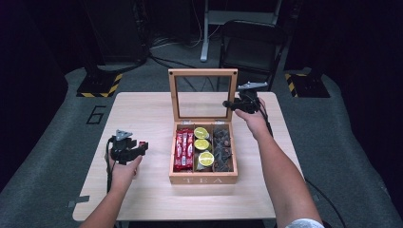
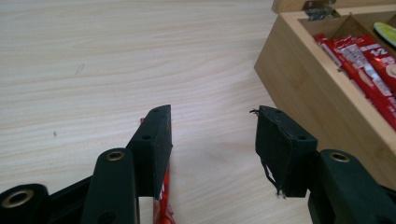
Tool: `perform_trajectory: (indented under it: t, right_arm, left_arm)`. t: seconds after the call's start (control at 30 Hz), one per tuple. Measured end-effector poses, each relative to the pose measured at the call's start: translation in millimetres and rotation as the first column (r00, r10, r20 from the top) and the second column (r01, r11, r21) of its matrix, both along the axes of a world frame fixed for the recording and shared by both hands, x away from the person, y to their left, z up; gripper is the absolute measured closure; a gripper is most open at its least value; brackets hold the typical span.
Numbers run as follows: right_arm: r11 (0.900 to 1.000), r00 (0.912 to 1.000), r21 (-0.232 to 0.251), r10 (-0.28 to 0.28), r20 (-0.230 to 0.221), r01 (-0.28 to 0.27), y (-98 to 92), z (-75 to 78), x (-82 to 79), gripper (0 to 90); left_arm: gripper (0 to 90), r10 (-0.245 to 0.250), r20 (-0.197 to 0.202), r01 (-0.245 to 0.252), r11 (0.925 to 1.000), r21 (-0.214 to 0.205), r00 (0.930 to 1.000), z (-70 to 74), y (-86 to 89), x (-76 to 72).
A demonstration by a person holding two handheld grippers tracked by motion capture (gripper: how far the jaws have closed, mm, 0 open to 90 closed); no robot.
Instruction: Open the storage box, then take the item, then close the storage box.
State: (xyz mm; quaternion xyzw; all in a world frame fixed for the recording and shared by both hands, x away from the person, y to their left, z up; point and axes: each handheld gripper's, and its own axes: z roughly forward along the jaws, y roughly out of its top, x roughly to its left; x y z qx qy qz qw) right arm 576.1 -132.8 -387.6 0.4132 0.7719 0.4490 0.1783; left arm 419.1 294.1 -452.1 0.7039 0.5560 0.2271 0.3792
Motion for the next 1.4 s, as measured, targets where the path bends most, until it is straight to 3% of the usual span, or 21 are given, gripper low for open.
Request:
perform_trajectory:
  t: [0.87, 1.13, 1.4]
  right_arm:
    - [0.9999, 0.9996, -0.007, 0.009, 0.026, -0.009, 0.0, 0.9, -15.8, 57.5]
    - [0.9995, 0.9991, -0.024, 0.022, 0.035, -0.021, 0.3, 1.9, -19.7, 57.1]
    - [0.9999, 0.9982, -0.009, 0.01, 0.059, -0.01, 0.9, -1.0, -27.9, 56.5]
  left_arm:
    - [46.0, -0.07, 0.059, 0.07, 0.9976, -0.002, 0.9958, 48.7, -30.4, 9.5]
    - [46.2, -0.085, 0.065, 0.087, 0.9959, -0.026, 0.9943, 58.1, -41.3, 15.5]
    - [46.2, -0.134, 0.072, 0.134, 0.9909, 0.001, 0.9884, 70.3, -51.7, 19.8]
